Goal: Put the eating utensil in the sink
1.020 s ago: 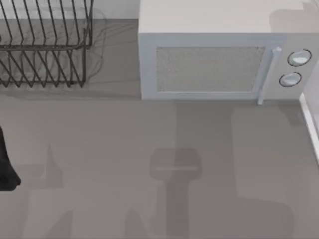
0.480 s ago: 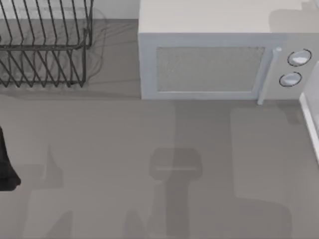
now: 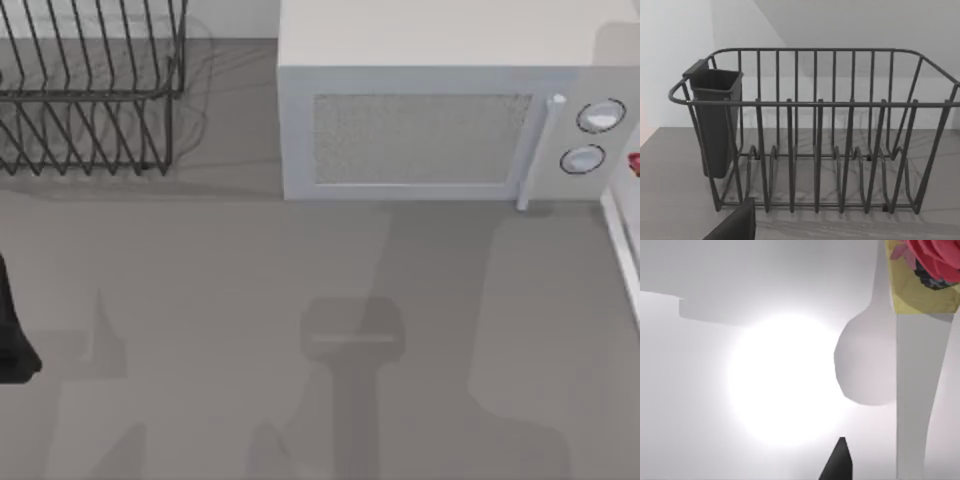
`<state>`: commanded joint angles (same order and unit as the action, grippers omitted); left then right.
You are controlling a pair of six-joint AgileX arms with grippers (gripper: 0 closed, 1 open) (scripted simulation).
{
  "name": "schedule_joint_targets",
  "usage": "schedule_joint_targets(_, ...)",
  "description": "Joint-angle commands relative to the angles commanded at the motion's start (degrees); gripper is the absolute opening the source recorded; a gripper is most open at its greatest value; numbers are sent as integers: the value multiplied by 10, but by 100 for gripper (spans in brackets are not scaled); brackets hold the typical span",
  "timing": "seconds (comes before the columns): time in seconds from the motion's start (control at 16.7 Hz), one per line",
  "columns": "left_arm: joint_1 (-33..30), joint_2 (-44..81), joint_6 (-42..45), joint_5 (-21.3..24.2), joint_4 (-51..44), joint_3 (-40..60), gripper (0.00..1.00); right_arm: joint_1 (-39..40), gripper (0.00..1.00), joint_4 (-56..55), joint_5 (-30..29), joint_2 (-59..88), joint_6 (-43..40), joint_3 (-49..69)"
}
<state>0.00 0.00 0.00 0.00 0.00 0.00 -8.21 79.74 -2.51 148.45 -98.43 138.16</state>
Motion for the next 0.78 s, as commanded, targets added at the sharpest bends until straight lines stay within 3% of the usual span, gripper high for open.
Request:
schedule_joint_targets(0.3, 0, 0, 0, 0, 0, 0, 100, 0, 0, -11, 0, -6, -1, -11)
schedule_joint_targets(0.78, 0, 0, 0, 0, 0, 0, 100, 0, 60, -11, 0, -6, -1, -11)
